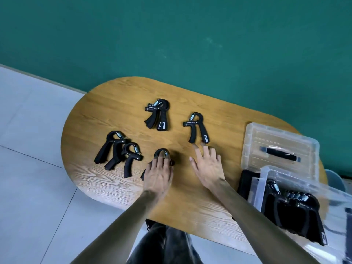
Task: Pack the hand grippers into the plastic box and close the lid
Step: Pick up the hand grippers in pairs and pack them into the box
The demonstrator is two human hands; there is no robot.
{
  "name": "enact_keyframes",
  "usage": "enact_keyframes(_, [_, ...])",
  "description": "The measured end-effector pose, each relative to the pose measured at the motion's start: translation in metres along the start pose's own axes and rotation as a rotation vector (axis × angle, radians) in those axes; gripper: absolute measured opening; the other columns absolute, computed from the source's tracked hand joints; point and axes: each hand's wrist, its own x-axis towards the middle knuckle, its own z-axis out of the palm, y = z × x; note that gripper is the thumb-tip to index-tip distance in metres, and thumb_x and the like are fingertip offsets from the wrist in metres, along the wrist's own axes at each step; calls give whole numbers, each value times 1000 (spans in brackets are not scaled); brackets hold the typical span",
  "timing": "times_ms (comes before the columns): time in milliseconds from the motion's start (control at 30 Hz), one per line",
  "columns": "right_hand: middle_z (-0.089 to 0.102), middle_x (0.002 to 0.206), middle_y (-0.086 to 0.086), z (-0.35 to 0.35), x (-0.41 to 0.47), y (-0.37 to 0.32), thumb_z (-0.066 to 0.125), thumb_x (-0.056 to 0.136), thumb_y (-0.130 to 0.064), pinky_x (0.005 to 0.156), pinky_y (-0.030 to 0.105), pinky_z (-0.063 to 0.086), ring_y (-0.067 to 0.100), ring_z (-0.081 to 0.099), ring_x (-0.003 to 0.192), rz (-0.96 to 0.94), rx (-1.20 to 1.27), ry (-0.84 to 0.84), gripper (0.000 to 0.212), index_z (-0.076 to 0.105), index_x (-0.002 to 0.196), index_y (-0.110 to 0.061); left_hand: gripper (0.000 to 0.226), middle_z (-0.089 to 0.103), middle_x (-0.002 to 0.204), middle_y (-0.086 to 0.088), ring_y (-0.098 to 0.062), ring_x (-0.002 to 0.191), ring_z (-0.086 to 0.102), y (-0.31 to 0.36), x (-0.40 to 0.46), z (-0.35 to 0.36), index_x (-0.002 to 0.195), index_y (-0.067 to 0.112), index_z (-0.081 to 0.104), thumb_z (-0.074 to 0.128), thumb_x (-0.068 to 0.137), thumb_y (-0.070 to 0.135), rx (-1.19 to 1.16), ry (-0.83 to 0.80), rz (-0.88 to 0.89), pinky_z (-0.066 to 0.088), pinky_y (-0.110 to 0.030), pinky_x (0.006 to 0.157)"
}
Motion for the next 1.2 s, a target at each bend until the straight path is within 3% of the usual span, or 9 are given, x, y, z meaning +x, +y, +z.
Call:
enact_keyframes(100, [37,150,15,16,35,3,26,102,-50,89,52,49,36,48,117,12,25,-29,58,32,152,-21,64,-2,169,-13,-29,155,11,-9,22,22,160,14,-8,6,107,47,-44,-47,-27,15,-48,125])
enact_keyframes(200, [17,162,13,27,69,10,26,103,-53,107,59,38,39,31,138,36,43,-18,59,26,153,-23,68,-21,166,-11,-30,155,-4,-19,37,50,158,18,-18,3,105,54,-81,-11,-49,11,-51,125])
enact_keyframes(400, [-14,168,6,45,122,22,26,101,-59,121,62,10,44,3,151,71,63,-14,67,4,159,-34,78,-32,164,-7,-34,154,-6,-18,43,86,157,18,-23,15,105,62,-186,69,-55,14,-54,124])
enact_keyframes(533, [-31,163,4,53,142,26,29,100,-62,122,62,4,44,-10,151,99,107,-54,71,-8,157,-40,75,-37,162,-2,-33,155,-1,-18,46,85,154,24,-31,21,107,52,-205,39,-79,28,-57,119])
enact_keyframes(700, [-28,164,6,57,151,17,37,102,-52,115,60,25,45,7,150,107,133,-61,71,-9,156,-43,70,-44,158,0,-36,153,15,-20,52,78,150,27,-36,20,110,36,-207,37,-43,28,-56,118])
enact_keyframes(800, [-16,167,9,55,147,13,43,100,-32,97,50,37,37,32,128,87,113,-3,74,-2,158,-38,77,-42,159,-3,-35,140,37,-20,52,79,151,24,-35,29,109,27,-203,56,-51,37,-53,111])
enact_keyframes(933, [-14,167,6,51,136,19,51,94,-24,88,43,34,26,30,108,54,148,-8,79,8,159,-39,89,-42,158,-11,-28,116,44,-21,54,76,152,16,-33,41,103,14,-119,55,-33,42,-47,99])
enact_keyframes(1100, [-15,167,-3,40,98,17,58,92,-27,95,42,34,23,27,110,71,212,-33,77,19,157,-41,86,-40,159,-14,-28,110,43,-24,43,63,152,11,-31,40,105,19,-61,49,-71,45,-46,94])
enact_keyframes(1200, [-17,166,-8,29,67,8,58,90,-29,102,44,36,24,26,114,109,263,-67,75,23,156,-42,80,-34,161,-16,-32,121,40,-22,32,44,153,9,-29,35,107,24,-67,32,-128,43,-49,97])
